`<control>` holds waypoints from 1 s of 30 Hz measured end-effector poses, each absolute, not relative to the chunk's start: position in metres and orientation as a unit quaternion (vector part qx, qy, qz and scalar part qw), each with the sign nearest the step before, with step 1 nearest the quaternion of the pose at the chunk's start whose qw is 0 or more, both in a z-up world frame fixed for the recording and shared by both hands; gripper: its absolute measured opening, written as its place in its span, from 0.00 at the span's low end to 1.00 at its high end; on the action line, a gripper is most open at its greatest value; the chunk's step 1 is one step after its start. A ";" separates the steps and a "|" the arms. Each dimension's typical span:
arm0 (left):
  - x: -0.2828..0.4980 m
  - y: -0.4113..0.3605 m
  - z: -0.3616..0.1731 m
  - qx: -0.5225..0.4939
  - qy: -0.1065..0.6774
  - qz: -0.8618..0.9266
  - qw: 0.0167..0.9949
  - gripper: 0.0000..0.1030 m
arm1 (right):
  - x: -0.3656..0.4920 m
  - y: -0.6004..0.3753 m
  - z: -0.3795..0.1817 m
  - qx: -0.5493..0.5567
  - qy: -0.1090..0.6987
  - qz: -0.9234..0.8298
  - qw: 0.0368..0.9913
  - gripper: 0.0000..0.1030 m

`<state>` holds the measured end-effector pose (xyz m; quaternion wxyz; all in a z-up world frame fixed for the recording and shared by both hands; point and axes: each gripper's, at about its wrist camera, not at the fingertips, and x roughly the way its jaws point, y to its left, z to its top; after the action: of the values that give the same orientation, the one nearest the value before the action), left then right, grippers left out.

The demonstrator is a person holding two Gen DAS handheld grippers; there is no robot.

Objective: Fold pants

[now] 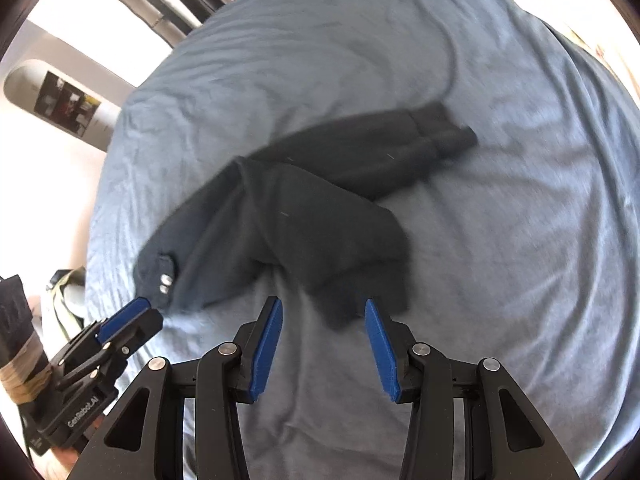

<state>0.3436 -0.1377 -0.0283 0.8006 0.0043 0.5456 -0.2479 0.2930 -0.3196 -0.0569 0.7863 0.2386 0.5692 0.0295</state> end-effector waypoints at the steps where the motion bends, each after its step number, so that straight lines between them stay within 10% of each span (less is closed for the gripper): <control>1: 0.343 -0.145 -0.035 0.002 0.551 -0.254 0.795 0.33 | 0.293 -0.323 -0.062 0.235 0.571 0.031 0.786 0.43; 27: 0.372 -0.212 -0.160 -0.045 0.664 -0.248 0.704 0.24 | 0.305 -0.353 -0.177 0.279 0.629 0.060 0.723 0.39; 30: 0.378 -0.215 -0.165 -0.058 0.675 -0.254 0.690 0.11 | 0.308 -0.353 -0.186 0.296 0.636 0.069 0.709 0.36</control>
<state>0.3778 -0.2147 -0.1652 0.6899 -0.0579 0.6754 -0.2539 0.3083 -0.3534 -0.1863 0.7091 0.2963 0.6361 0.0692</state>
